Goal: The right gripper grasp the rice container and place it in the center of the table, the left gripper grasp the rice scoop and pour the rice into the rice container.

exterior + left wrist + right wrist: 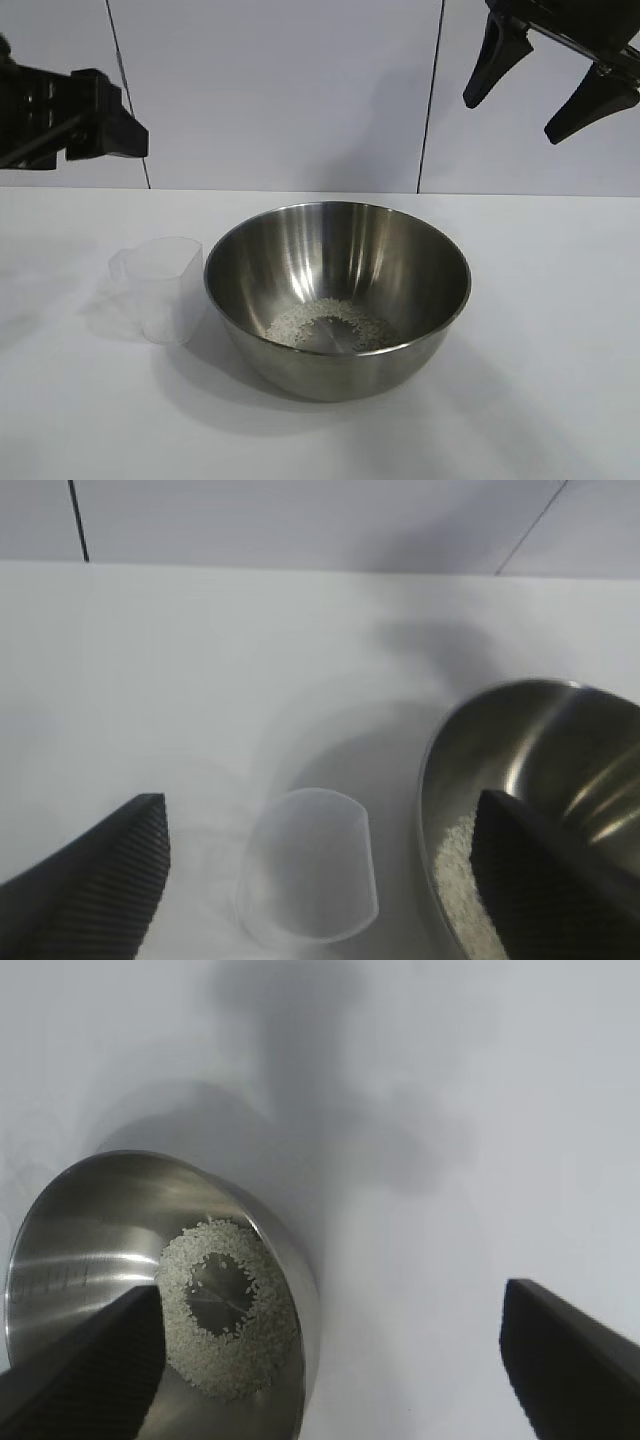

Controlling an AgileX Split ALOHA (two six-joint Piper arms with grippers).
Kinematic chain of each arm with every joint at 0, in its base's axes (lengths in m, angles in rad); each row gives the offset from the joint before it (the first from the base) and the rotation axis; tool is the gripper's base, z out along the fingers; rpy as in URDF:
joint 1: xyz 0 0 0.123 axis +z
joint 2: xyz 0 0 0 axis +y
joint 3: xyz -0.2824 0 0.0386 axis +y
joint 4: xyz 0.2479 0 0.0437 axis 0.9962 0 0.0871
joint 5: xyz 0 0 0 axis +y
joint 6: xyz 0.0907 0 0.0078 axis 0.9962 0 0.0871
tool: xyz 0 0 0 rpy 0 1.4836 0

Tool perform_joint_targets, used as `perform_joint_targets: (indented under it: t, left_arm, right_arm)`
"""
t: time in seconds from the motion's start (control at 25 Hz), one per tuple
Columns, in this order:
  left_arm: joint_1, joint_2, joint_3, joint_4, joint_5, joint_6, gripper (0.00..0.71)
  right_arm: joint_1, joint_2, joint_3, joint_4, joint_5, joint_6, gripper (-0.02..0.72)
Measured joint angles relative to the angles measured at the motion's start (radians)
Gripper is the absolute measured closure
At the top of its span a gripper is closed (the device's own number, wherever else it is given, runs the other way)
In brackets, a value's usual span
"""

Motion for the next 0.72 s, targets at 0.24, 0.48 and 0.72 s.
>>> perform_joint_targets:
  t: [0.24, 0.48, 0.72]
  left_arm:
    - [0.048, 0.002, -0.246, 0.005, 0.388, 0.0, 0.108]
    - [0.048, 0.084, -0.406, -0.04, 0.549, -0.004, 0.103]
    - [0.048, 0.182, -0.494, -0.134, 0.598, 0.027, 0.05]
  right_arm:
    - [0.0, 0.0, 0.0, 0.001, 0.0, 0.0, 0.073]
    - [0.0, 0.0, 0.0, 0.001, 0.0, 0.0, 0.073]
    - [0.0, 0.0, 0.0, 0.001, 0.004, 0.0, 0.073]
